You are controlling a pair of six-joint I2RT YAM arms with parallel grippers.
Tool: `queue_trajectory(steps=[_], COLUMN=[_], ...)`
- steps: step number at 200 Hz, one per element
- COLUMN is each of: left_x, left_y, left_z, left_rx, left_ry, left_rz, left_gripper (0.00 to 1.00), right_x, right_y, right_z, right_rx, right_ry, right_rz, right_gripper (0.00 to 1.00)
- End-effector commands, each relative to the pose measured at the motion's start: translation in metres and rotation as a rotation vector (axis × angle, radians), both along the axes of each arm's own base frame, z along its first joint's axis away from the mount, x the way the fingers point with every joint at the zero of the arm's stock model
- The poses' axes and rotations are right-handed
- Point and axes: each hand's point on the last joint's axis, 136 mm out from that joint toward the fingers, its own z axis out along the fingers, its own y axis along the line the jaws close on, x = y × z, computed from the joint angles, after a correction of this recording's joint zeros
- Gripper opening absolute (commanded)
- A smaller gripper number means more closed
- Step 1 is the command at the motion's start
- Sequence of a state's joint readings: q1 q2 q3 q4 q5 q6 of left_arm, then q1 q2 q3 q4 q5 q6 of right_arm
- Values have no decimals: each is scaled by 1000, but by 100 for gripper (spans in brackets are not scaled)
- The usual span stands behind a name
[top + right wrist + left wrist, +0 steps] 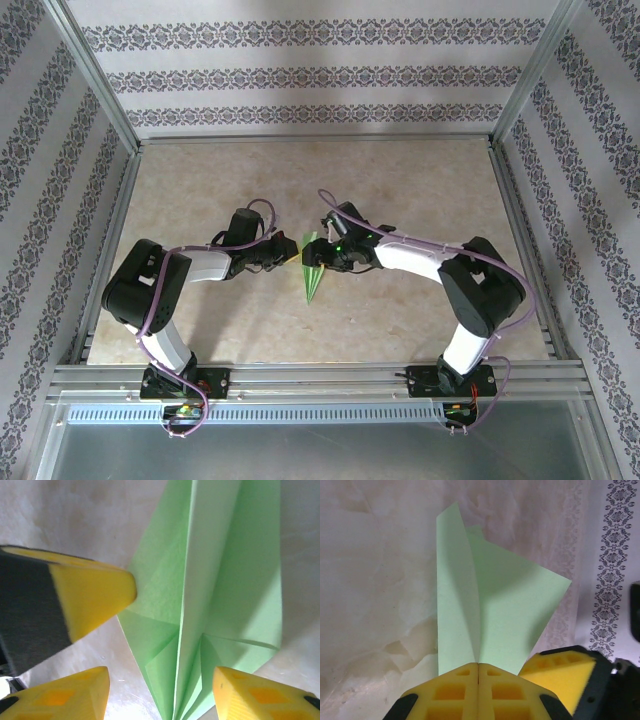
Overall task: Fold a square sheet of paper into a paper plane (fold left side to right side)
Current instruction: Pick up the paper plane at the center of the table.
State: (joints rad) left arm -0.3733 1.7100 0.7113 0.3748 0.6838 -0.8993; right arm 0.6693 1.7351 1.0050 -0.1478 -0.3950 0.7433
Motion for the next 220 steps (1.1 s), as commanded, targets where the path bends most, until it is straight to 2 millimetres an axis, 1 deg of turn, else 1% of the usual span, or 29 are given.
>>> queue_trajectory(steps=[1, 25, 62, 99, 123, 141, 183, 203, 220], left_x=[3, 3, 3, 2, 2, 3, 2, 1, 0], left_y=[-4, -4, -4, -5, -4, -4, -3, -3, -2], left_z=[6, 4, 3, 1, 2, 1, -1, -2, -3], left_rx=[-10, -5, -5, -4, -3, 0, 6, 9, 11], left_ry=[-21, -16, -13, -8, -10, -9, -5, -2, 0], left_rz=[7, 8, 7, 5, 5, 7, 8, 9, 9], left_gripper=[0, 0, 0, 0, 0, 0, 0, 0, 0], right_x=[-4, -5, -8, -7, -6, -6, -7, -8, -8], right_y=[3, -2, 6, 6, 6, 6, 0, 1, 3], right_z=[-8, -14, -20, -27, -27, -27, -32, -32, -31], right_rx=[0, -25, -20, -49, -55, -62, -108, -109, -111], right_ry=[37, 47, 70, 76, 72, 70, 77, 78, 78], right_rz=[-9, -23, -2, -3, -2, -1, 3, 5, 8], right_gripper=[58, 58, 56, 55, 55, 51, 35, 27, 24])
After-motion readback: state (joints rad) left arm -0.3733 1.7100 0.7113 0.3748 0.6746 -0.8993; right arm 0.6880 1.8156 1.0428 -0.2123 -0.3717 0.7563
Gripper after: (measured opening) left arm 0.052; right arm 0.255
